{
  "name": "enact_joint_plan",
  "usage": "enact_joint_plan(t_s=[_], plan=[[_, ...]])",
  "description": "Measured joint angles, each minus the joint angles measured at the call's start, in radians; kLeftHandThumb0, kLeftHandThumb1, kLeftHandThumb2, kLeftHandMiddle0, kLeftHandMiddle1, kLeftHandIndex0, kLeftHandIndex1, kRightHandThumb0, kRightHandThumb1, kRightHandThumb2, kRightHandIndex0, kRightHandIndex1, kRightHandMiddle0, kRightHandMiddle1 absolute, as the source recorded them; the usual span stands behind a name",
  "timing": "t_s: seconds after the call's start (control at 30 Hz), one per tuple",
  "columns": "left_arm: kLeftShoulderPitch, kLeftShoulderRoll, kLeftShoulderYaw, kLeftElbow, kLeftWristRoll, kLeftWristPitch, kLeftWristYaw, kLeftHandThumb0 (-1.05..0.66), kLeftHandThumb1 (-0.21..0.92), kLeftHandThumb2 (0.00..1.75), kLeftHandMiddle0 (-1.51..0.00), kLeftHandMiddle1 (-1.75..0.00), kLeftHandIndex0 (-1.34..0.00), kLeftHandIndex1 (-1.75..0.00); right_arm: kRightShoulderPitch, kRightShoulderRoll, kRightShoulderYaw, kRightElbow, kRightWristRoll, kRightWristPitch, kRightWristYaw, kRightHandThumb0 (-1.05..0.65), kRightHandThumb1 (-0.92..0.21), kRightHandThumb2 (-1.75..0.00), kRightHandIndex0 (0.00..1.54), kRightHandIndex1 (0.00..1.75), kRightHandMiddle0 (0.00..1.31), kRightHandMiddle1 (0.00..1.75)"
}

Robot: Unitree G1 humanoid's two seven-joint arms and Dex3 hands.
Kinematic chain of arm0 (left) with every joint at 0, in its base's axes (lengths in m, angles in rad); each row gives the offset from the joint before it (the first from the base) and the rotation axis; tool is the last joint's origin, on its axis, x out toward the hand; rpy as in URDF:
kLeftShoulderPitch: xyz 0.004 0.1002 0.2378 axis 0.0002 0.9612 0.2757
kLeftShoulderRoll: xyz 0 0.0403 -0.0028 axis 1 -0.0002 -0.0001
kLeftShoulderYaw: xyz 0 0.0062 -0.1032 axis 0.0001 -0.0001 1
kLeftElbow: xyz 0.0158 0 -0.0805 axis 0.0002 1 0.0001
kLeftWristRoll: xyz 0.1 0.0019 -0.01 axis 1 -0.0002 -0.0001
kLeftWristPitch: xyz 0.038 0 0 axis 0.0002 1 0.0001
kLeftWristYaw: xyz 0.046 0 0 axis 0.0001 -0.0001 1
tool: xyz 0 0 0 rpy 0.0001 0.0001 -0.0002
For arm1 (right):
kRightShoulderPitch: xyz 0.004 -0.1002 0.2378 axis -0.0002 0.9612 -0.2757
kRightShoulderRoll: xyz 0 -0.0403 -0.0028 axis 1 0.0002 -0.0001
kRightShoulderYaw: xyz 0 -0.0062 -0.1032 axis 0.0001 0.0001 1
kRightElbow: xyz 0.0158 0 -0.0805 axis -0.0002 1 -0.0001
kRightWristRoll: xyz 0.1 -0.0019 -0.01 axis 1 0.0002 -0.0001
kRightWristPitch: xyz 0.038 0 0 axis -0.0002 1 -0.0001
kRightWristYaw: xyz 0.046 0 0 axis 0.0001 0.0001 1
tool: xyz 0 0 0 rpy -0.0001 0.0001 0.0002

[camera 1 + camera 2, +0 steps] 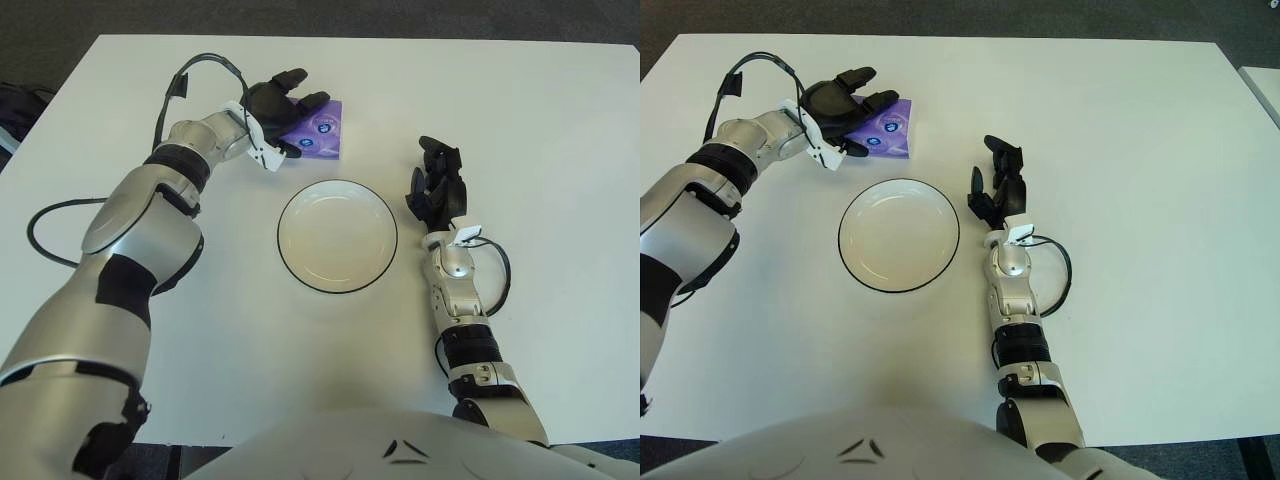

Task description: Put the tissue paper into the plate.

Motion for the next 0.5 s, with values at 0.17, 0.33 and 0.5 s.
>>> enact_joint_plan(t_s=[0.17,0.33,0.5], plan=[[0.000,-0.013,0.000,0.000,-0.001,0.000,0.007,-1.02,0.92,0.85,-0.09,-0.02,0.00,-0.20,-0.004,0.001,0.000,0.004,0.000,0.000,-0.007,-0.56,-0.86,-0.63,0.29,0.26,0.00,0.95],[0.000,-0.027,0.000,0.000,-0.004,-0.006,0.016,-1.00,0.92,0.84,-0.09,-0.02,0.00,-0.21,-0.005,0.001,-0.001,0.005,0.000,0.000,-0.010,-0.57,-0.86,-0.63,0.29,0.26,0.00,0.94],[0.000,-0.041,0.000,0.000,-0.005,-0.008,0.026,-0.99,0.92,0.83,-0.08,-0.01,0.00,-0.20,-0.005,0.001,-0.001,0.005,0.000,0.000,-0.011,-0.57,-0.86,-0.63,0.29,0.25,0.00,0.91]])
